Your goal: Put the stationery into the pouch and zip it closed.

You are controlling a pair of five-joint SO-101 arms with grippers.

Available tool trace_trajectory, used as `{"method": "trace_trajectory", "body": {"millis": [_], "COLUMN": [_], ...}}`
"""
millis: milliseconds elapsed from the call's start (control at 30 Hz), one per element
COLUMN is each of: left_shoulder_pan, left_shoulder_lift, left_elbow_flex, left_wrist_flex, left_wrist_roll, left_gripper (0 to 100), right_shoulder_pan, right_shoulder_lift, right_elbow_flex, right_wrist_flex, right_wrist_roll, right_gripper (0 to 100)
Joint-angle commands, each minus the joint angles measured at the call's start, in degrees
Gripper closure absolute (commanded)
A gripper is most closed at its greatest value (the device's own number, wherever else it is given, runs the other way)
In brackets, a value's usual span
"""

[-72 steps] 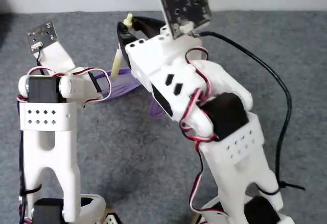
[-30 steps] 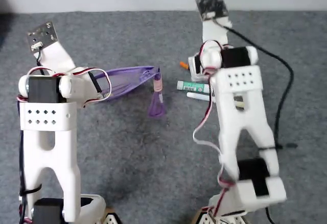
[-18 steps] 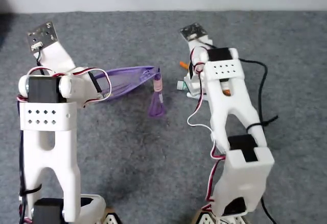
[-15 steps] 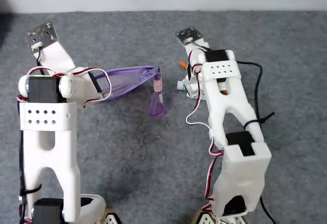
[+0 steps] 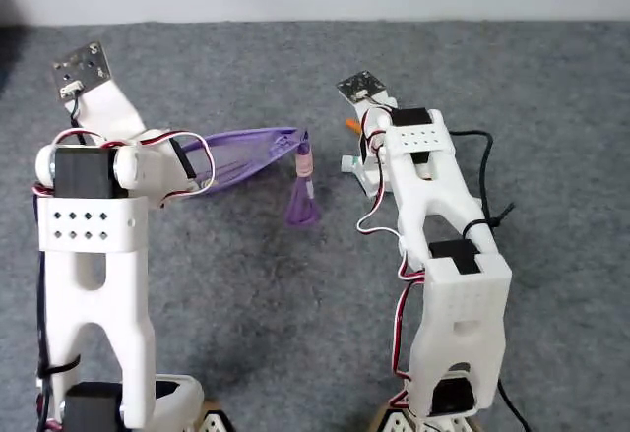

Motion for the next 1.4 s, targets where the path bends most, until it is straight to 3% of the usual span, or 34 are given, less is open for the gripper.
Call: {"method": "trace_trajectory", "body": {"millis": [0,467,733,1200,1367], "left_shoulder_pan": [-0.3,-0.3,-0.3,-0.3,-0.3], "left_shoulder_lift": [0.2,0.2,0.2,0.2,0.2], "left_elbow_flex": [-1.6,-1.6,-1.6,-1.6,-1.6], "left_wrist_flex": [1.0,1.0,1.0,1.0,1.0], "left_wrist_roll": [0.5,0.5,0.5,0.5,0.5], "left_gripper": [99,99,99,99,99], "right_shoulder_pan": [1.0,1.1,-3.2,-3.8,-3.8], "right_shoulder_lift": [0.2,-8.3,-8.2,1.5,1.2], "right_elbow_flex": [0.3,0.3,0.5,0.3,0.3], "right_wrist_flex": [0.2,8.3,8.4,3.2,2.8], "right_wrist_roll": [0.5,0.5,0.5,0.5,0.6], "right_gripper": [97.4,98.4,84.7,85.1,97.2]}}
